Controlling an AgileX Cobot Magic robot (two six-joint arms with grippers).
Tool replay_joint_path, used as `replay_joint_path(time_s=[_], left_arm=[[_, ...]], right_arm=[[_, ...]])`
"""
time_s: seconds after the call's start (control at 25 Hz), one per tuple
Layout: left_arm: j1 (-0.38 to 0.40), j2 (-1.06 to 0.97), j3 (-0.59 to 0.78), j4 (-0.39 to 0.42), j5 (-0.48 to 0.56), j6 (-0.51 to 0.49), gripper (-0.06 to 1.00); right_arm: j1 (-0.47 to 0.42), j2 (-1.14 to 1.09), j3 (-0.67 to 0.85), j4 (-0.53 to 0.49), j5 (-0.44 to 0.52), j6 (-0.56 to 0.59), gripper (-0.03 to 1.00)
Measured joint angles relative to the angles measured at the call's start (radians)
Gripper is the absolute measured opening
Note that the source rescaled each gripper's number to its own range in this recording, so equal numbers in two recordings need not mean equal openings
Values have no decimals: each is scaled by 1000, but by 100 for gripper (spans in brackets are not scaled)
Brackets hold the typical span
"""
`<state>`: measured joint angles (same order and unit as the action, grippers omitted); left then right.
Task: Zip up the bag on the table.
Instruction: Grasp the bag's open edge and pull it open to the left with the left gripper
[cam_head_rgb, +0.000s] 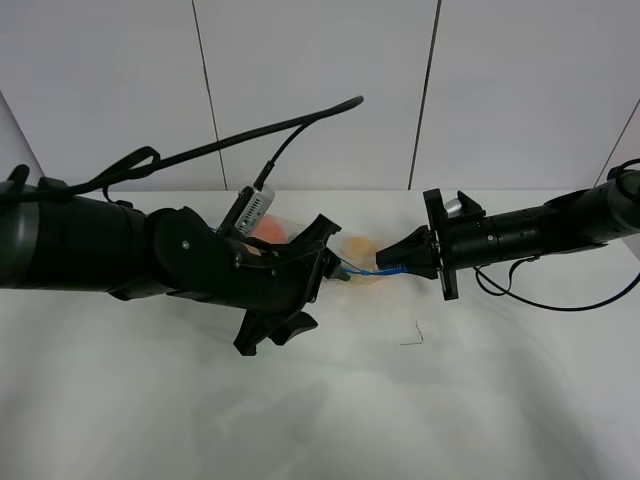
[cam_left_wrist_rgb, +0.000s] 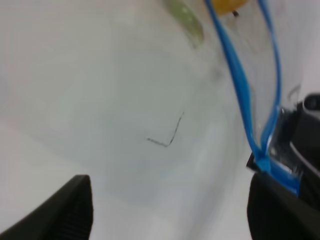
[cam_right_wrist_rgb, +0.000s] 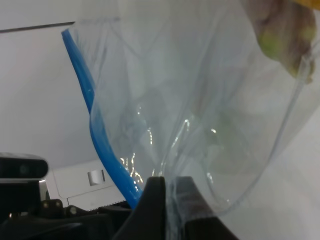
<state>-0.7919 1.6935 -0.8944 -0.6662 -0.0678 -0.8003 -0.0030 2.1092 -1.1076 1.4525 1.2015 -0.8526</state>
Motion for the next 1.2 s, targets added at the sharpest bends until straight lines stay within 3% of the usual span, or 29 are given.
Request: replay_joint_path(time_s=[0.4, 0.68, 1.04, 1.2], left_arm=[[-24, 94, -153, -1, -54, -95, 90], [-32, 157, -161, -1, -51, -183, 90], [-36, 164, -167, -1, -62, -222, 78], [-36, 164, -167, -1, -62, -255, 66]], right_arm=[[0, 0, 0, -1, 0, 0, 0], [0, 0, 0, -4, 0, 0, 0], [0, 0, 0, -4, 0, 0, 0], [0, 0, 0, -4, 0, 0, 0]])
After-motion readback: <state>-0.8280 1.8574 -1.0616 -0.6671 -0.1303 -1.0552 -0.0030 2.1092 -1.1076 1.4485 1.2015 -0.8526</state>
